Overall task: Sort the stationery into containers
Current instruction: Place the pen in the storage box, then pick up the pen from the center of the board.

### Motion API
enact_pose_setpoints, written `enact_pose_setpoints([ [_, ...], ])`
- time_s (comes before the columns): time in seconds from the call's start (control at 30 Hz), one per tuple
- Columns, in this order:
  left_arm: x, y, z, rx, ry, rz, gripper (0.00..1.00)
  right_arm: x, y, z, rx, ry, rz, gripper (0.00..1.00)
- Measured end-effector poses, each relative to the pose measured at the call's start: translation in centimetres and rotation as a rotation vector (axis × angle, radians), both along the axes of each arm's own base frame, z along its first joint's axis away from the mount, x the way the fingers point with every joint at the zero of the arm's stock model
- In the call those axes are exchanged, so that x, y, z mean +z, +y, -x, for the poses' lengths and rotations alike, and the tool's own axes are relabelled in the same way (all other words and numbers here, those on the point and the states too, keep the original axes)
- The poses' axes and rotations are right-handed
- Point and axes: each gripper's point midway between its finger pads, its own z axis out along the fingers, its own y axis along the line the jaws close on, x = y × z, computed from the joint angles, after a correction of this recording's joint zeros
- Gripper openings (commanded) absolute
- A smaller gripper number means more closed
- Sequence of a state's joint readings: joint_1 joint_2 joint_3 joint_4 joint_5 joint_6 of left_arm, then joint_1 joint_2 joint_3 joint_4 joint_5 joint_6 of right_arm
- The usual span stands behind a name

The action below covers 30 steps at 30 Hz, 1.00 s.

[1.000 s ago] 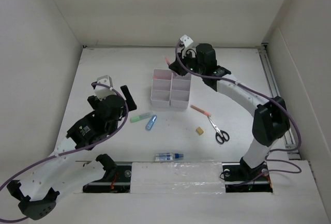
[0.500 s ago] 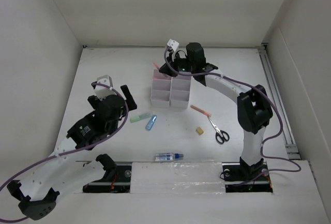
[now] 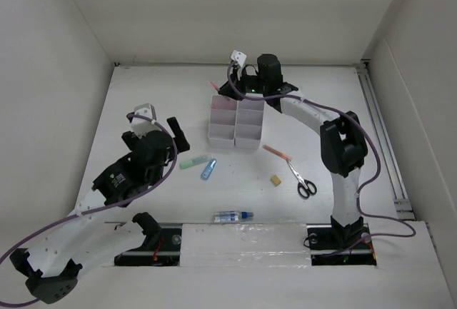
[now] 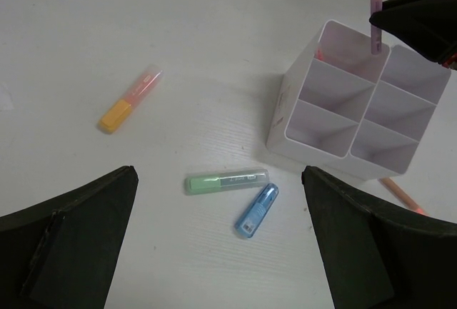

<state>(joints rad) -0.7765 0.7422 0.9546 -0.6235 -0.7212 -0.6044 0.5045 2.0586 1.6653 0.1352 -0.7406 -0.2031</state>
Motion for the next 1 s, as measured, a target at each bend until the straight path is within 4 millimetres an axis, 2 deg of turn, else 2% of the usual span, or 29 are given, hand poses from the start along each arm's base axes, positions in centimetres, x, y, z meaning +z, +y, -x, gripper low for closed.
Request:
enact_pose_setpoints([
  [0.13, 0.0, -0.1, 0.0, -0.005, 0.001, 0.001, 1.00, -1.5, -0.1, -0.7, -0.004, 0.011, 0.013, 0.08],
  [0.23, -0.1, -0.1, 0.0, -0.007, 0.002, -0.003, 1.00, -2.1, -0.2, -0.8, -0.005, 0.019, 0.020, 0.23],
  [0.37, -0.3, -0.1, 0.0, -0.010, 0.003, -0.006, 1.00, -2.0, -0.2, -0.7, -0.001, 0.007, 0.022, 0.64],
  [0.43, -0.3, 0.0, 0.1, -0.010, 0.002, -0.008, 1.00, -2.1, -0.4, -0.4, 0.001, 0.004, 0.028, 0.81],
  [0.5, -0.2, 0.0, 0.1, -0.013, 0.001, -0.006, 1.00, -2.0, -0.6, 0.0, 0.001, -0.001, 0.034, 0.85],
  [0.53, -0.2, 0.0, 0.1, -0.014, 0.001, -0.005, 1.00, -1.8, -0.7, 0.2, 0.000, -0.008, 0.035, 0.91],
  [0.7, -0.2, 0.0, 0.2, -0.015, -0.001, -0.002, 1.00, 0.0, -1.5, 1.2, -0.012, -0.025, 0.022, 0.91],
  [0.77, -0.1, 0.0, 0.2, -0.015, -0.005, 0.001, 1.00, 0.8, -2.6, 2.3, -0.043, -0.012, 0.018, 0.91],
  [0.87, 0.3, 0.2, 0.4, -0.014, -0.017, 0.012, 1.00, 2.6, -5.5, 4.8, -0.122, -0.011, 0.016, 0.90],
  [1.0, 0.7, 0.5, 0.6, -0.013, -0.033, 0.027, 1.00, 6.7, -10.3, 8.9, -0.272, -0.051, -0.012, 0.89],
])
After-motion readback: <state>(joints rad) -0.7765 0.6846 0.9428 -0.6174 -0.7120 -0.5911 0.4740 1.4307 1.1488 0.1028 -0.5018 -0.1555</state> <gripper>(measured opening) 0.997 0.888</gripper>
